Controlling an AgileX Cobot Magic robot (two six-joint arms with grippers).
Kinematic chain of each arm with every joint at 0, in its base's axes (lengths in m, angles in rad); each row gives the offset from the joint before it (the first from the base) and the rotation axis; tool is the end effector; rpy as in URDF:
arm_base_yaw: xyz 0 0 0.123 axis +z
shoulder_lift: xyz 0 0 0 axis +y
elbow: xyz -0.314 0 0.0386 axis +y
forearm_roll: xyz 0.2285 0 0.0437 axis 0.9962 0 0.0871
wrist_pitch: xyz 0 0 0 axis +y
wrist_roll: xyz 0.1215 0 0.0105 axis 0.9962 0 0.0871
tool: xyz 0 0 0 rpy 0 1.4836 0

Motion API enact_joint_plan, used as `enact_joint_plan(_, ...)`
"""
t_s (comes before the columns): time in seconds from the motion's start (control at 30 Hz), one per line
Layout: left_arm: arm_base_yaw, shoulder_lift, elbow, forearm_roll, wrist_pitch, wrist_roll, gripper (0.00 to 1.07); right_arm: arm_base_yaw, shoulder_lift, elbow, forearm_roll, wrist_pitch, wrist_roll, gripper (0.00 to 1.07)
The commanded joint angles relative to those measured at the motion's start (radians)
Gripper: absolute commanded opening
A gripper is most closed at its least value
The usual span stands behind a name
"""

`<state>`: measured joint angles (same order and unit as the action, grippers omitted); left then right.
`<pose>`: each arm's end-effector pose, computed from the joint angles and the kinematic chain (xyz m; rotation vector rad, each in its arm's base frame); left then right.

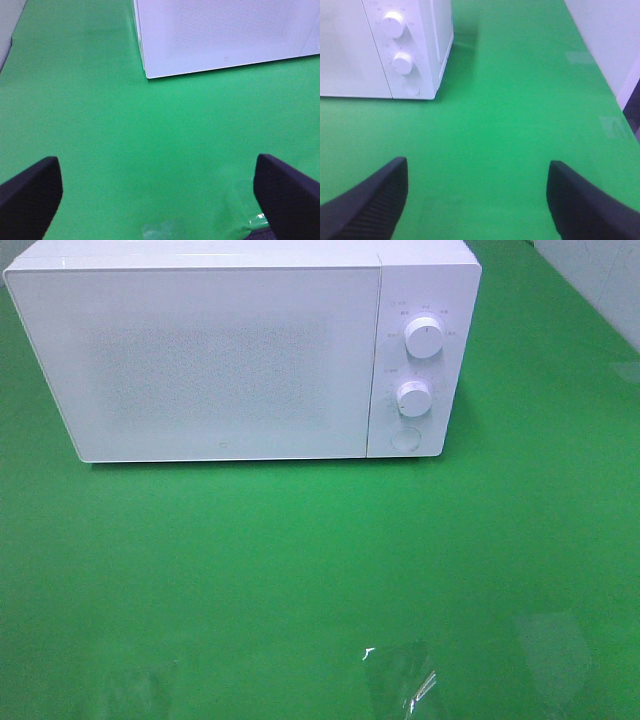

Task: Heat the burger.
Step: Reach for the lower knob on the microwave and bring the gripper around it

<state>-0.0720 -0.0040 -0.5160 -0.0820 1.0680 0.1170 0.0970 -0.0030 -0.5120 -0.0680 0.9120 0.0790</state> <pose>-0.0292 -0.0067 0.2578 0.1966 2.0201 -0.0695 -0.0201 -0.0085 0.2741 -0.0192 1.8791 0.0418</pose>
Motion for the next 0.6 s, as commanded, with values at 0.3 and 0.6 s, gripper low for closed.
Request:
enact_joint_plan(0.3, 0.001, -0.025, -0.001, -0.006, 0.002, -0.007, 0.96, -0.004, 0.163, 0.016, 0.002, -0.243, 0.003, 0.73)
enact_joint_plan(0.6, 0.001, -0.025, -0.001, -0.006, 0.002, -0.007, 0.96, -0.004, 0.276, 0.048, -0.001, -0.424, 0.003, 0.73)
